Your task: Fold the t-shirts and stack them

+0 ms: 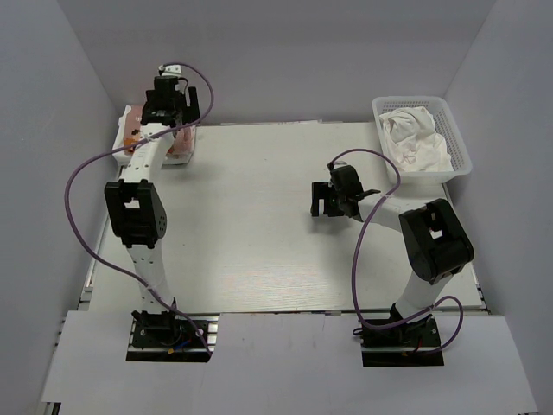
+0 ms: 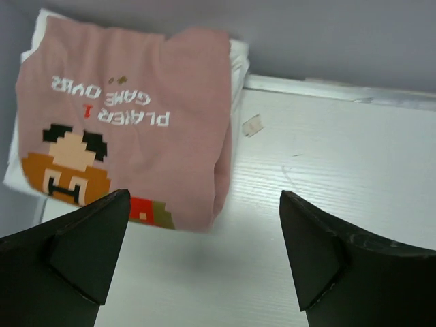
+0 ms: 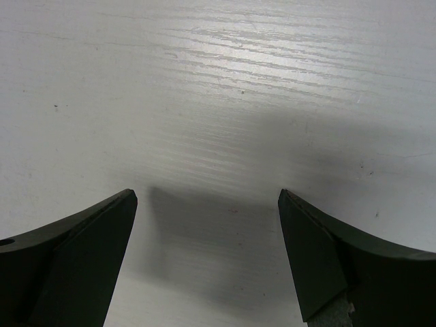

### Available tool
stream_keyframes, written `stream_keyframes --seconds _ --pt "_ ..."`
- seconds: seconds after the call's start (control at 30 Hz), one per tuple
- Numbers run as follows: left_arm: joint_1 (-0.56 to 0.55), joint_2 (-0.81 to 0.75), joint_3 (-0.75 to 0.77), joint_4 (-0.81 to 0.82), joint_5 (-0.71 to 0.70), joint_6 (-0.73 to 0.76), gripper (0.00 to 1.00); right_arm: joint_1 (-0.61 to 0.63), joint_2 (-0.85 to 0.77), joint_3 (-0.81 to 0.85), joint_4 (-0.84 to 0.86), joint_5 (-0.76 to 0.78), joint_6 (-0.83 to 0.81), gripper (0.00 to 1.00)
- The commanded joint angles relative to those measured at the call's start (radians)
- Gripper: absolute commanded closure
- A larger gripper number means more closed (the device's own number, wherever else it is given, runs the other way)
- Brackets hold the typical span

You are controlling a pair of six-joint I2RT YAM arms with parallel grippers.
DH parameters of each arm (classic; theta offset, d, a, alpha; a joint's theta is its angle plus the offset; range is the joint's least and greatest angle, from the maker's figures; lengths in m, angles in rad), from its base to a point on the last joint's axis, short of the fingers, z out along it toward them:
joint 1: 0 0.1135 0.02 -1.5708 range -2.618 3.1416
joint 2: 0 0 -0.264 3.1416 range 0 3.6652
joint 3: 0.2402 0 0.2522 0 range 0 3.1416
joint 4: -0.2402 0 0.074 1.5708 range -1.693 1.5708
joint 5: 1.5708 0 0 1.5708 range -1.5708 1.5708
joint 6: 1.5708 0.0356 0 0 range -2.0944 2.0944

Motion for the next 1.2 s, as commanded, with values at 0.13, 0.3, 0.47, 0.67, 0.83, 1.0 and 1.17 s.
stream_keyframes --seconds 0.13,0.3,0.47,0.67,0.83,1.0,1.17 --pt "0.112 0.059 -0.018 0.053 0.424 -0.099 0.0 0.0 0.06 -0.004 -0.102 -0.013 0.009 0.1" --pt "0.166 0.156 -0.029 0.1 0.621 -0.144 0.0 0.0 0.074 0.006 -0.111 0.006 0.006 0.1" --pt "0.2 0.228 -0.041 0.151 0.76 -0.162 0.0 0.001 0.117 0.029 -0.131 0.01 0.009 0.1" --pt "0.218 0.228 -0.062 0.142 0.787 -0.162 0.0 0.0 0.114 0.032 -0.134 0.024 0.006 0.1" --pt "0.218 0.109 -0.102 0.185 0.817 -0.162 0.0 0.003 0.109 0.036 -0.142 0.021 0.007 0.1" --pt "0.218 0.056 -0.121 0.232 0.848 -0.162 0.0 0.003 0.095 0.032 -0.141 0.021 0.007 0.1" --pt "0.218 0.082 -0.087 0.243 0.917 -0.182 0.0 0.003 0.1 0.047 -0.141 0.003 0.0 0.1"
